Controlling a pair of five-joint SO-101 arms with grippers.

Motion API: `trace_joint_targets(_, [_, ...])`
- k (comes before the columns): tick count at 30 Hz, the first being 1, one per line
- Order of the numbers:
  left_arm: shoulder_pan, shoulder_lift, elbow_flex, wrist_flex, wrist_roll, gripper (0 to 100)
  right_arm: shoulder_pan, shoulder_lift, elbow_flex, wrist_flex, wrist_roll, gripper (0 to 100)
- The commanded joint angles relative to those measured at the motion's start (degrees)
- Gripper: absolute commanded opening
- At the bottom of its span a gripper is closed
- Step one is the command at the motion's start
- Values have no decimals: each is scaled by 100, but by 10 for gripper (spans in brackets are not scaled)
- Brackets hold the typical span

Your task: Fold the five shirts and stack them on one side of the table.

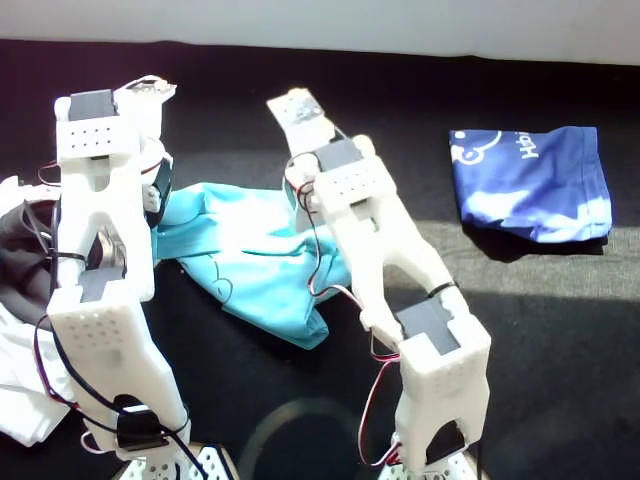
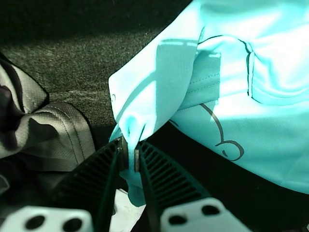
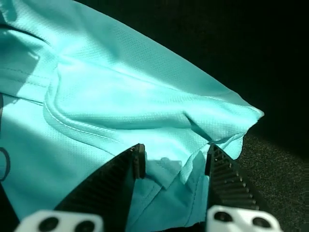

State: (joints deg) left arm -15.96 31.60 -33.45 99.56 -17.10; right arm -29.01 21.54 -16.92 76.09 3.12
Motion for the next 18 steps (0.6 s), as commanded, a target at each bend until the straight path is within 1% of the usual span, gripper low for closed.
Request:
trace_joint_targets(1, [-48,-40,-13,-35,9,9,-110,-13,-655,286,9,207])
trace_joint_targets(5, [-48,-40,-22,-35,9,9,-277,-4,-330,180,9,207])
trace_joint_targets(10, [-48,-40,-22,-35,9,9,-400,-4,374,-242,0,207])
trace_joint_targets(18, [-48,-40,-22,-35,9,9,13,4,954,-646,9,208])
